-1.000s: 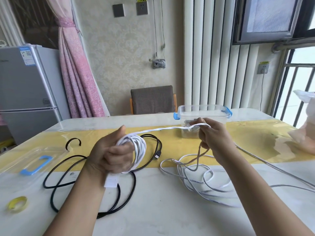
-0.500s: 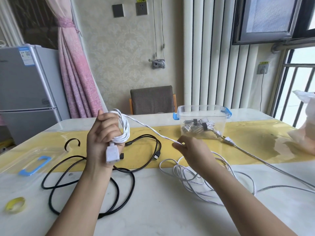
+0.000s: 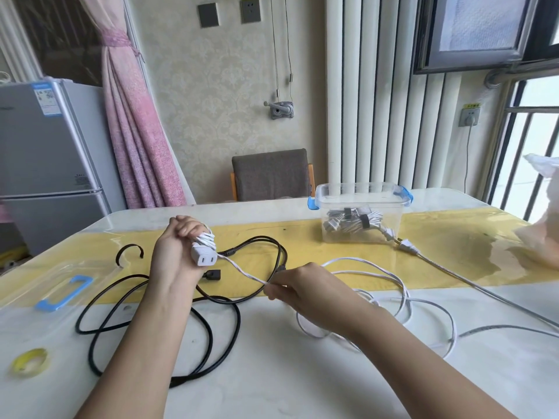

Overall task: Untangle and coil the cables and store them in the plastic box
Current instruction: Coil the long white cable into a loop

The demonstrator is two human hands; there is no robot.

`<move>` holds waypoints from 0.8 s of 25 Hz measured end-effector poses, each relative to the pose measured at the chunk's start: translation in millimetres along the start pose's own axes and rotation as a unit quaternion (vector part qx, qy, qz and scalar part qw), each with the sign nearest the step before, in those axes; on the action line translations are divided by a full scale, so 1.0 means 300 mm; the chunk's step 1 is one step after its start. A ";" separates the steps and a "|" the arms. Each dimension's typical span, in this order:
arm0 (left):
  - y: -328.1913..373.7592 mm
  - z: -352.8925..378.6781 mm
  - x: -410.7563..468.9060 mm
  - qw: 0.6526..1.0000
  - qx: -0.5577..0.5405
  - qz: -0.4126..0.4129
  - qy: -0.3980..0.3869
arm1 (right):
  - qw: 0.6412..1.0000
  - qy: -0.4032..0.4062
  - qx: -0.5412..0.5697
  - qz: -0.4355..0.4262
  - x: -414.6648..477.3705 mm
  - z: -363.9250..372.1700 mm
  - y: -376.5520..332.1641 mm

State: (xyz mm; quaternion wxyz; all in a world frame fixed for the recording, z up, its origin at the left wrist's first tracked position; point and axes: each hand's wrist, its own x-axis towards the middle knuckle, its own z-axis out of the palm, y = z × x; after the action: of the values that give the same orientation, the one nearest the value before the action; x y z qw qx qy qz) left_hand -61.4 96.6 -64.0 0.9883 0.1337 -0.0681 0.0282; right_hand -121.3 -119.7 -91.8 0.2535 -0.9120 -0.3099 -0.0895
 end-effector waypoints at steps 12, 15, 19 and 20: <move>-0.112 -0.022 -0.044 0.491 0.863 0.116 0.013 | 0.992 0.101 -0.067 -0.018 -0.009 -0.094 0.005; -0.119 -0.019 -0.080 0.462 0.881 -0.106 -0.005 | 0.978 0.207 -0.018 0.005 -0.023 -0.134 -0.009; -0.112 0.011 -0.118 0.468 0.828 -0.305 -0.045 | 0.948 0.291 0.071 0.107 -0.032 -0.187 0.008; -0.107 0.024 -0.123 0.490 0.802 -0.334 -0.071 | 0.935 0.316 0.090 0.135 -0.032 -0.199 0.028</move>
State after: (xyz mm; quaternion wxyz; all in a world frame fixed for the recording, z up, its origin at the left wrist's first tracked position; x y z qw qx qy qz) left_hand -96.4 62.2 -70.7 0.3818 0.8828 -0.0364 -0.2712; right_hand -124.0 -161.2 -47.1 0.4286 -0.8434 -0.0948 -0.3098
